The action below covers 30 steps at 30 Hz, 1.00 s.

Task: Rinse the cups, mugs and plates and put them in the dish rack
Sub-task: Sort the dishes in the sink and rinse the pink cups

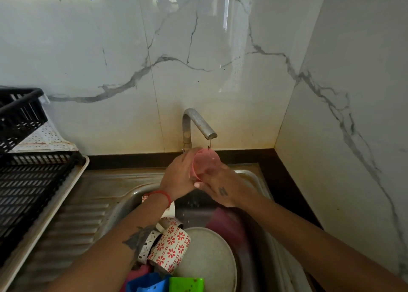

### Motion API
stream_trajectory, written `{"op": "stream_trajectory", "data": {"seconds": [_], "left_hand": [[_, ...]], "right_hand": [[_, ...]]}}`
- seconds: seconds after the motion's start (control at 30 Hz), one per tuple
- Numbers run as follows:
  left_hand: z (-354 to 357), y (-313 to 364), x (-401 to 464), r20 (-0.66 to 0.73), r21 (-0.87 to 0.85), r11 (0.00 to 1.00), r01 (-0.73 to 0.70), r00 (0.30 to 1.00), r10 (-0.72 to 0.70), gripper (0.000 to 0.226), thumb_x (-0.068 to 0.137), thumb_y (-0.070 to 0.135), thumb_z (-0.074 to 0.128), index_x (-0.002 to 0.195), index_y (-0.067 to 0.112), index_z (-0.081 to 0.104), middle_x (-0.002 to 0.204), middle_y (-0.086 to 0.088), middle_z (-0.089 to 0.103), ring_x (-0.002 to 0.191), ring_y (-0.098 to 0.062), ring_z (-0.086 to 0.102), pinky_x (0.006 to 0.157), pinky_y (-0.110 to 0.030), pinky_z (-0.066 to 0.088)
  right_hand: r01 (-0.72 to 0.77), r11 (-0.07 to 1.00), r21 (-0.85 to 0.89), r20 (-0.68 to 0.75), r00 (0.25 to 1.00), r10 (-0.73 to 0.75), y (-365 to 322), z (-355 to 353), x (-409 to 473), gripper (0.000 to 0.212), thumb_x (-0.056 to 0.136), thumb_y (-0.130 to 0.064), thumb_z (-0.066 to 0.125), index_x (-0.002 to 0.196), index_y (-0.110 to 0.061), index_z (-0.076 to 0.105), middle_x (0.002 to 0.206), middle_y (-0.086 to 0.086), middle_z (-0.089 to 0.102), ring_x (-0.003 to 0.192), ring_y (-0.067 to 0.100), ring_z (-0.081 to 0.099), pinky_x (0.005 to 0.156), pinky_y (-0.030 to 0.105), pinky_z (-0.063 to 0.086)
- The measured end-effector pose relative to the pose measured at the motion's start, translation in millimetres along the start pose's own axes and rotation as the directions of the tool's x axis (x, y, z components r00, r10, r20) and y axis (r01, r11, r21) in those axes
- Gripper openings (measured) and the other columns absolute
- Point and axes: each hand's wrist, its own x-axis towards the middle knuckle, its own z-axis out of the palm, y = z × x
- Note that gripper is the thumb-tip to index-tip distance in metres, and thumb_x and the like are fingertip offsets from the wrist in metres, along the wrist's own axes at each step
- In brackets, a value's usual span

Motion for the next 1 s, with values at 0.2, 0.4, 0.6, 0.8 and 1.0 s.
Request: {"op": "stream_trajectory", "data": {"seconds": [0.2,0.4,0.6,0.8,1.0], "left_hand": [[2.9,4.4,-1.7,-0.098,0.024,0.998,-0.054,0.994,0.056,0.081,0.075,0.023,0.080,0.143,0.023,0.036,0.134,-0.007,0.055,0.120,-0.024,0.054,0.089,-0.025,0.042],[-13.6,0.6,-4.6,0.119,0.018,0.996,-0.084,0.990,0.081,0.087,0.069,0.034,0.084,0.139,0.028,0.034,0.133,-0.002,0.054,0.120,-0.020,0.054,0.091,-0.025,0.041],[-0.2,17.0,-5.5,-0.147,-0.076,0.997,-0.005,0.989,-0.006,0.096,0.068,0.024,0.086,0.145,0.014,0.030,0.147,-0.007,0.038,0.130,-0.021,0.040,0.100,-0.033,0.038],[-9.3,10.3,-4.5,-0.056,0.029,0.999,-0.025,0.998,0.026,0.083,0.068,0.026,0.085,0.139,0.019,0.042,0.136,-0.005,0.052,0.126,-0.025,0.049,0.101,-0.036,0.045],[-4.2,16.3,-11.1,-0.077,-0.051,0.998,-0.034,0.997,0.030,0.072,0.079,0.025,0.076,0.141,0.016,0.041,0.136,-0.009,0.053,0.123,-0.027,0.051,0.098,-0.035,0.045]], "right_hand": [[-0.182,0.924,0.335,-0.084,0.971,0.222,-19.6,13.4,12.4,0.040,0.104,-0.034,0.029,0.122,-0.012,0.057,0.113,0.010,0.064,0.110,0.023,0.057,0.105,0.042,0.038],[0.062,0.998,0.010,0.061,0.996,-0.063,4.2,13.7,0.7,0.035,0.101,-0.020,0.044,0.134,-0.013,0.048,0.127,0.008,0.056,0.114,0.020,0.054,0.102,0.029,0.039],[-0.048,0.997,-0.055,-0.233,0.972,0.034,0.0,8.9,10.4,0.044,0.078,0.004,0.064,0.122,0.004,0.060,0.124,0.025,0.059,0.119,0.043,0.051,0.104,0.050,0.036],[0.080,0.994,-0.075,-0.092,0.992,-0.087,1.2,7.3,1.7,0.038,0.100,-0.026,0.044,0.135,-0.011,0.048,0.132,0.009,0.056,0.124,0.025,0.050,0.108,0.036,0.036],[-0.158,0.925,0.346,-0.017,0.985,0.174,-17.6,8.8,5.1,0.054,0.101,-0.049,0.022,0.124,-0.013,0.055,0.115,0.009,0.062,0.109,0.020,0.058,0.105,0.039,0.039]]}}
